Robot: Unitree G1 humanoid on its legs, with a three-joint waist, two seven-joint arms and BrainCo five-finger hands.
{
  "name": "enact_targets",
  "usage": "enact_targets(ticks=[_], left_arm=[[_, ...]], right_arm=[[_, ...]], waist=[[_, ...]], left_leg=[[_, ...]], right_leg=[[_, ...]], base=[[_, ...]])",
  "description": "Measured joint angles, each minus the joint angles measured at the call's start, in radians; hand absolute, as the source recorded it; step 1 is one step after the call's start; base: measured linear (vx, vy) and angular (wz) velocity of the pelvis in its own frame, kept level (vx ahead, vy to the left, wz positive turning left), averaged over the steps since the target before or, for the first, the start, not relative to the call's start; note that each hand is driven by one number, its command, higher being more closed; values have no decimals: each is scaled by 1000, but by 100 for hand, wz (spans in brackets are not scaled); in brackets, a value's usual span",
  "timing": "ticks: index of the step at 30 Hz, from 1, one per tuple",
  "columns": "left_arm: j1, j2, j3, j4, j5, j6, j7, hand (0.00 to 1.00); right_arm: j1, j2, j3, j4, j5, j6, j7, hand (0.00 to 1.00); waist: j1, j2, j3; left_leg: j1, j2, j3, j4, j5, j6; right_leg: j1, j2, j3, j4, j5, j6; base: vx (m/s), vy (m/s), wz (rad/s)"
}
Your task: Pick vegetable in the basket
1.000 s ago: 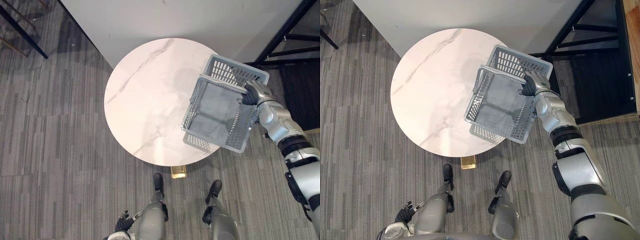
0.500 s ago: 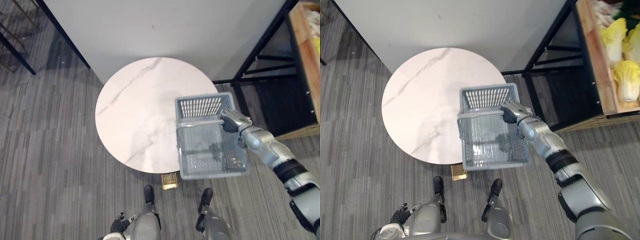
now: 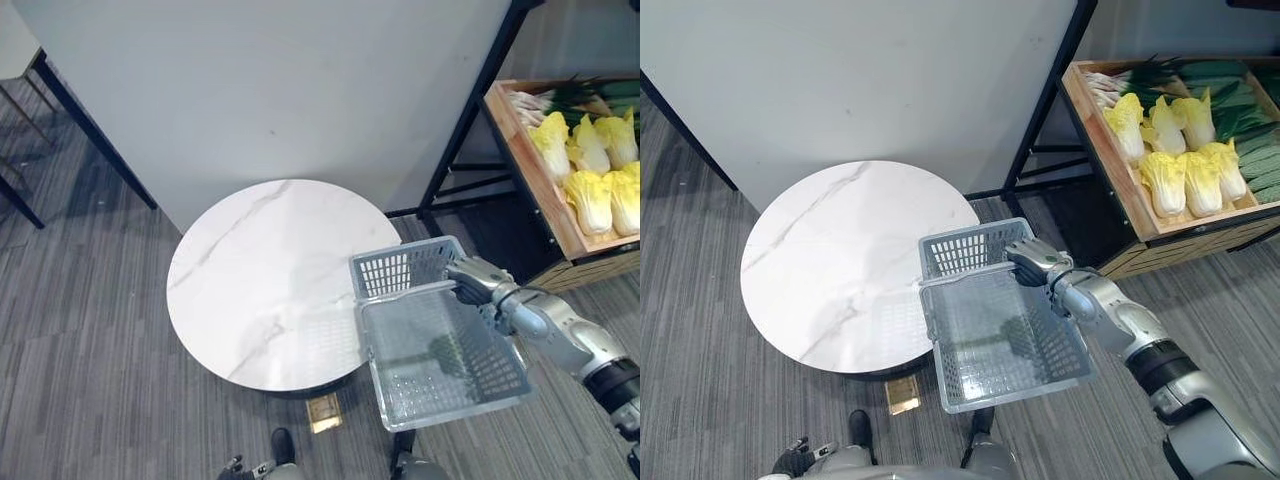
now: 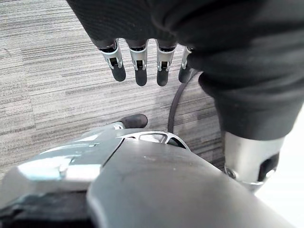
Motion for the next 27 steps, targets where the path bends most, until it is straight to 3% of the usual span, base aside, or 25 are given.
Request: enact_targets(ticks=[4, 7, 10, 13, 14, 15, 16, 17, 19, 20, 24, 26, 27], left_arm=[[31, -17, 39, -8, 24, 0, -5, 0], [32, -15, 47, -9, 26, 0, -14, 0], [31, -14, 47, -9, 26, 4, -15, 0], [28, -1, 47, -21, 26, 12, -14, 0], [18, 12, 51, -30, 27, 14, -16, 0], [18, 2, 48, -24, 38, 21, -15, 0], [14, -5, 48, -17, 39, 20, -15, 0], [13, -15, 59, -10, 40, 20, -13, 0], [23, -12, 48, -10, 40, 23, -15, 0], [33, -10, 34, -11, 40, 23, -14, 0], [24, -14, 13, -6, 36, 22, -19, 0], [7, -15, 5, -5, 36, 22, -24, 0], [3, -15, 5, -4, 36, 22, -25, 0]], right_arm=[[40, 1, -1, -3, 0, -12, 6, 100], [70, 2, -5, -14, 0, -14, 6, 100], [183, 3, -93, -76, 0, -13, 6, 100], [229, 6, -170, -120, -1, 1, 3, 100], [236, 7, -191, -136, -4, 13, 1, 100], [243, 16, -195, -133, -11, 36, 2, 100], [240, 32, -191, -131, -19, 46, 2, 100], [225, 34, -167, -132, -23, 45, 2, 100], [205, 46, -126, -123, -22, 42, 2, 100], [182, 54, -102, -114, -22, 34, 2, 100], [52, 92, -39, -111, -21, 8, 2, 100], [36, 105, -34, -112, -20, 5, 2, 100], [35, 105, -25, -113, -20, 5, 2, 100]], waist=[[5, 4, -7], [17, 0, -7], [14, 1, -5], [-15, -11, -4], [-28, -34, 2], [-34, 3, -10], [-28, 6, 2], [-18, 36, 15], [-5, 39, 19], [4, 34, 14], [36, 22, -15], [43, 22, -20], [43, 21, -21]], left_leg=[[54, 10, 8, 10, -19, -8], [23, 54, 16, 185, -118, -15], [9, 81, 17, 299, -185, -17], [-93, 75, 39, 436, -251, 17], [-151, 53, 61, 524, -279, 49], [-146, 47, 103, 475, -297, 99], [-133, 58, 154, 455, -293, 125], [-120, 98, 218, 449, -296, 138], [-52, 102, 314, 402, -289, 157], [-18, 98, 370, 376, -285, 161], [15, 101, 610, 324, -261, 163], [17, 106, 739, 310, -243, 167], [19, 106, 769, 312, -239, 166]], right_leg=[[54, 9, 3, 2, -6, -8], [65, 17, 25, 50, -32, -13], [56, 8, 34, 130, -69, -11], [-24, -22, 69, 156, -54, 19], [-70, -50, 101, 137, -71, 53], [-41, -60, 51, 60, -117, 63], [-55, -69, 6, 91, -145, -5], [-121, -57, -76, 324, -131, -114], [-79, -84, -227, 599, -193, -194], [-25, -87, -278, 617, -210, -204], [66, -107, -369, 591, -228, -183], [100, -100, -404, 439, -216, -110], [104, -97, -414, 390, -215, -101]], base=[[27, -17, -5], [12, -24, -18], [-18, 39, -15], [-105, 122, -24], [-247, 272, -61], [-208, 245, -84], [-224, 314, -124], [-102, 231, -118], [-63, 309, -146], [-30, 243, -151], [-82, 118, -192], [-76, -29, -160], [-65, -124, -141]])
